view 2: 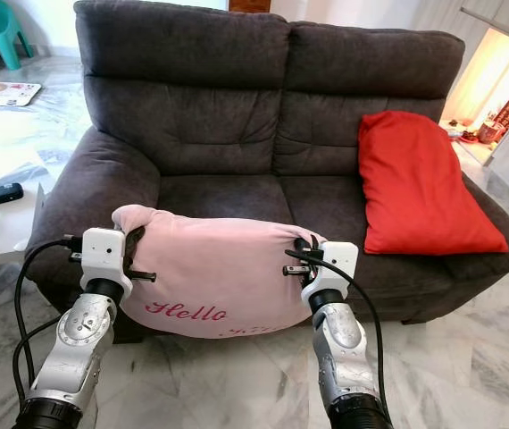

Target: Move the pillow to the sofa from floor

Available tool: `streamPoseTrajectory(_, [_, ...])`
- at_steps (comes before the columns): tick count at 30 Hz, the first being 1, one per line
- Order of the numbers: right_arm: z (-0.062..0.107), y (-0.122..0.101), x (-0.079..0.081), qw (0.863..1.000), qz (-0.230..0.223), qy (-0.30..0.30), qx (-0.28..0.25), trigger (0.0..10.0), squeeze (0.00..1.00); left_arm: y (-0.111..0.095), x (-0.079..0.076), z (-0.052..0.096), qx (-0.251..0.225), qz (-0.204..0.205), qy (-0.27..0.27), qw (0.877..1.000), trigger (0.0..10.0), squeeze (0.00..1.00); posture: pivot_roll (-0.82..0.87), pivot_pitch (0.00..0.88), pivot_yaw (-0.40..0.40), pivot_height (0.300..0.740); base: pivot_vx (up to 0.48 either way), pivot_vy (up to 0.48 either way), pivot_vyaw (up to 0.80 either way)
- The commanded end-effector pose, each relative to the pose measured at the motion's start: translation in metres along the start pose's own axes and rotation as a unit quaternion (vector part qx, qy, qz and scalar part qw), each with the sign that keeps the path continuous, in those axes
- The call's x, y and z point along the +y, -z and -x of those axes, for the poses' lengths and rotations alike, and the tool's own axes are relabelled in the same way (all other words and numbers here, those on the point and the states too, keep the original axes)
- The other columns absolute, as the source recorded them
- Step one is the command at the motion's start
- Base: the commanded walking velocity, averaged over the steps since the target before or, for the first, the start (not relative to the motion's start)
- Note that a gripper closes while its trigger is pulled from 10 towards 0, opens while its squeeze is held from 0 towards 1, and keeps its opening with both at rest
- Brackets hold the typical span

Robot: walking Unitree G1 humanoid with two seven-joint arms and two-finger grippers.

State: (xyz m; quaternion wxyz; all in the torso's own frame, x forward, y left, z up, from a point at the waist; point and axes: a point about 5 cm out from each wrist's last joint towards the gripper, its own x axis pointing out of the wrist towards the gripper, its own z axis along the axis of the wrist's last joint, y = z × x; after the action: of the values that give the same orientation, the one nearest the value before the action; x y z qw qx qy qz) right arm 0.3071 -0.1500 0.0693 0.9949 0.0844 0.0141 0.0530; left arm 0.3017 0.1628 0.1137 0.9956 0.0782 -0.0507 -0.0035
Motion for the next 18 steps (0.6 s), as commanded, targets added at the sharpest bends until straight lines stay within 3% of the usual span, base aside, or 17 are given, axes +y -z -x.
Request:
streamPoseTrajectory(1, [-0.006,-0.021,-0.010,0.999,-0.001,0.024,-0.045,10.0,0.00,-0.016,0.010,-0.007,-0.029,0.001,-0.027,0.999,10.0,0.00,0.14,0.000,-0.111,0.740,0.000,0.000,0.00])
streamPoseTrajectory(11, [0.003,-0.006,-0.003,0.998,-0.004,0.041,-0.037,10.0,0.00,-0.015,-0.002,-0.020,-0.014,-0.006,0.032,0.999,10.0,0.00,0.11,0.000,-0.018,0.740,0.000,0.000,0.00])
streamPoseTrajectory(18, [0.007,-0.004,-0.001,0.998,-0.012,0.050,-0.039,10.0,0.00,-0.016,-0.004,-0.026,-0.014,-0.006,0.041,0.999,10.0,0.00,0.09,0.000,-0.002,0.740,0.000,0.000,0.00])
